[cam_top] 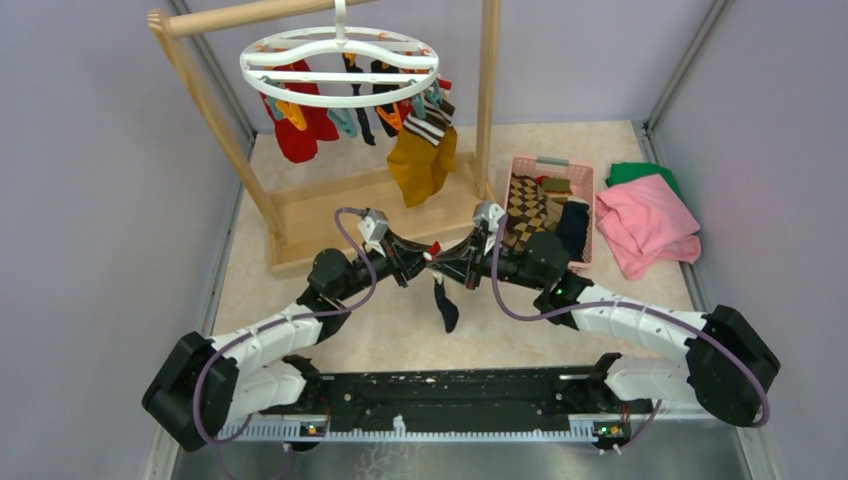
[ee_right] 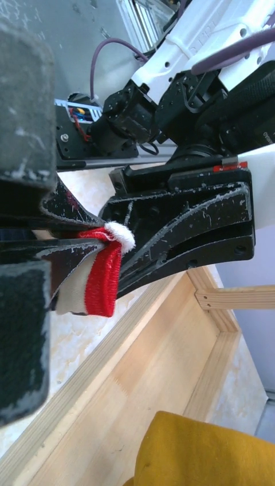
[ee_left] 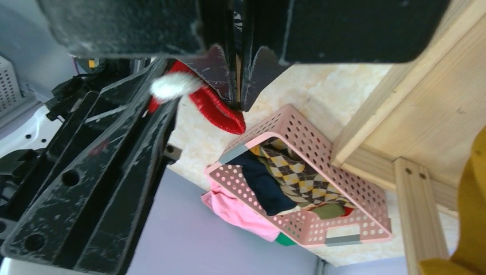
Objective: Clip the socks to the hanger
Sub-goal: Pick up the sock from the bin, then open the clamp at the hanger.
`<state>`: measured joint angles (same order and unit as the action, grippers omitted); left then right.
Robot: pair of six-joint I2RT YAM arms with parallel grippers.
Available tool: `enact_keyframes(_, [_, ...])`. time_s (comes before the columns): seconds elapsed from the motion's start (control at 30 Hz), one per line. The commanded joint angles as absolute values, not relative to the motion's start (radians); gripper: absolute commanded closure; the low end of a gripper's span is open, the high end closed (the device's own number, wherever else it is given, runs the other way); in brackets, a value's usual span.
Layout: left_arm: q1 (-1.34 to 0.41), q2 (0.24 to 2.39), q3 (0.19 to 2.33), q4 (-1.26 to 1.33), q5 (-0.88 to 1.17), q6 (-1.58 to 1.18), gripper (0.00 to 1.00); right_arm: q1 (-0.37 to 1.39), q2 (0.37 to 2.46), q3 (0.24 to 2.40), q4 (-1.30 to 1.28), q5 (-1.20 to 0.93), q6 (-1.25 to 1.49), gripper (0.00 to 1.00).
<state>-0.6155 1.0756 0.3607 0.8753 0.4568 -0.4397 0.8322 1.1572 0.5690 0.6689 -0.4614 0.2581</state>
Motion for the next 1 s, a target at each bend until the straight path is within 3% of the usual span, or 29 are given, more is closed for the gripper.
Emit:
enact_keyframes(0.0, [-0.645, 1.118, 0.409, 1.017, 0.496, -0.485, 0.91, 0.86, 1.227, 0.644, 0.739, -0.464, 0.282, 1.0])
enact_keyframes(0.23, [-0.666, 1.142, 0.405, 1.073, 0.548, -0.505, 0.89, 0.86, 1.267, 0.658, 0.738, -0.433, 0.287, 1.0])
enact_keyframes(0.37, [-0.664, 1.066, 0.384, 0.957, 0.42, -0.408, 0.86, 0.861, 1.203, 0.636, 0.704, -0.456, 0.21, 1.0])
enact_keyframes(0.43, [-0.664, 0.965, 0.387, 0.812, 0.285, -0.362, 0.8, 0.861, 1.143, 0.607, 0.664, -0.434, 0.14, 1.0])
enact_keyframes(0.57, [-0.662, 0.807, 0.382, 0.648, 0.127, -0.264, 0.58, 0.861, 1.033, 0.555, 0.636, -0.364, 0.038, 1.0])
enact_keyframes(0.87, [-0.66, 0.649, 0.456, 0.373, 0.078, -0.243, 0.43, 0.861, 0.992, 0.501, 0.695, -0.351, 0.005, 1.0])
enact_keyframes(0.97, [-0.66, 0.593, 0.497, 0.308, 0.079, -0.258, 0.28, 0.86, 0.985, 0.488, 0.713, -0.333, 0.005, 1.0])
